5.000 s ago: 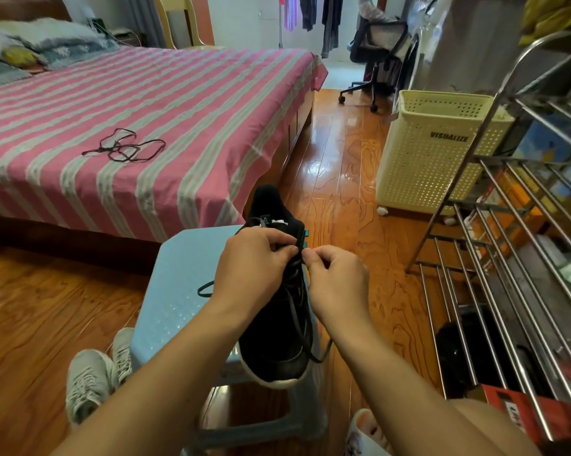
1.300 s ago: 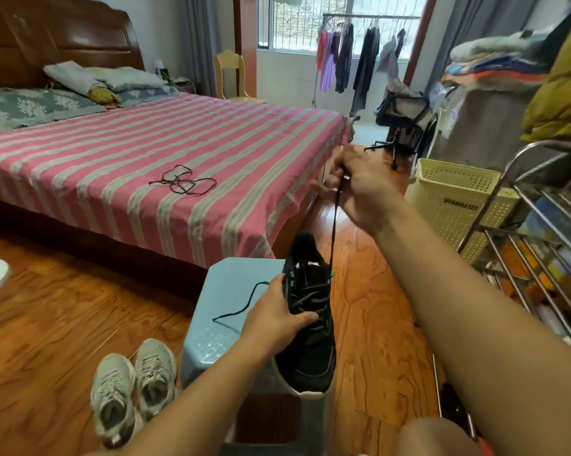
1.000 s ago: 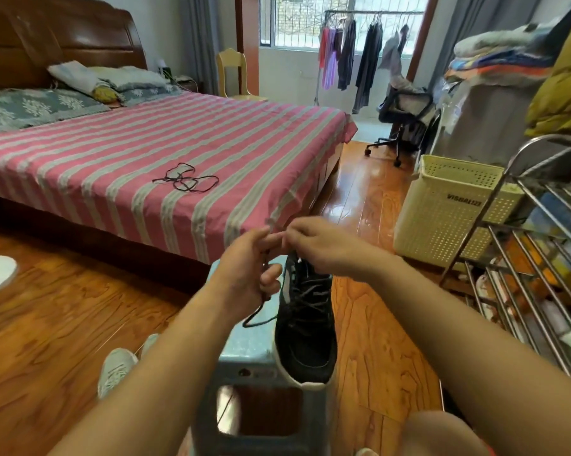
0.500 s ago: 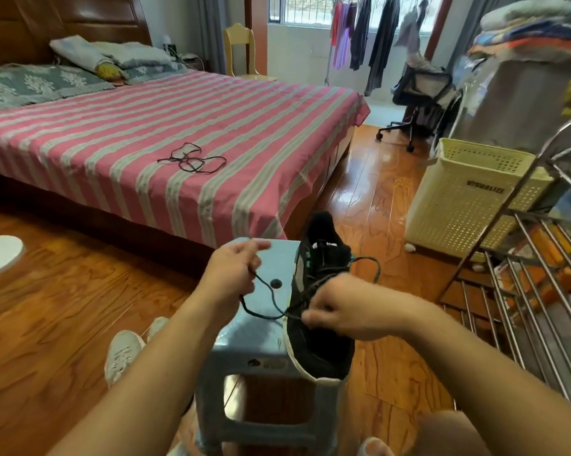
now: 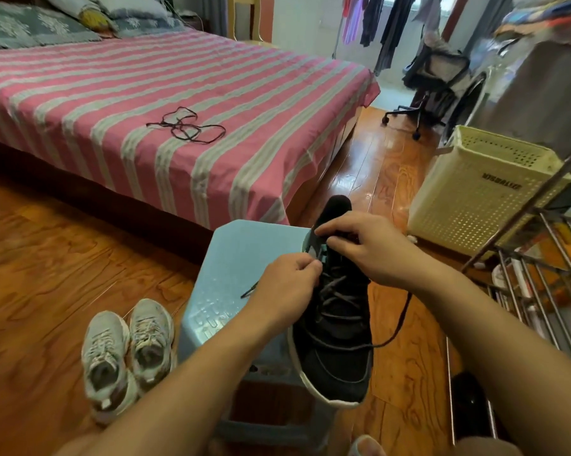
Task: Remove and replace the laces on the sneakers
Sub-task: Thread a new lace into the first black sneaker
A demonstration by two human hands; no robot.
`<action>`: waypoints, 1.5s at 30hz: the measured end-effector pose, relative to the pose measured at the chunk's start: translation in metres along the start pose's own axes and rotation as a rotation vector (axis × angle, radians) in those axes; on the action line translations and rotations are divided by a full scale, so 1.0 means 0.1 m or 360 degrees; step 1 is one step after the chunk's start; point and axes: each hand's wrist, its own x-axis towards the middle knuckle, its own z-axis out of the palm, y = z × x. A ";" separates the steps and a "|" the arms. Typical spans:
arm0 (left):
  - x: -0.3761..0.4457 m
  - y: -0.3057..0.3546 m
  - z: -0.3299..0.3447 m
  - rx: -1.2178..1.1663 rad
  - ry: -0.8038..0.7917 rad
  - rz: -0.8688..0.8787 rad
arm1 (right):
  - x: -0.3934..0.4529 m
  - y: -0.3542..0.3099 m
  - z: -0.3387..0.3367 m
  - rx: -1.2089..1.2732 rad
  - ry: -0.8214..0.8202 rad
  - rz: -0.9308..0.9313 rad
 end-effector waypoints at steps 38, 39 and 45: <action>-0.06 0.18 0.12 0.0830 0.0119 0.0067 | 0.05 0.01 0.01 0.0184 -0.0026 0.0173; -0.04 0.16 0.11 0.0740 0.0090 0.0000 | 0.05 0.01 0.01 0.0195 -0.0028 0.0176; -0.04 0.09 0.23 0.0384 0.0359 -0.0020 | 0.07 0.00 0.04 0.0197 -0.0016 0.0179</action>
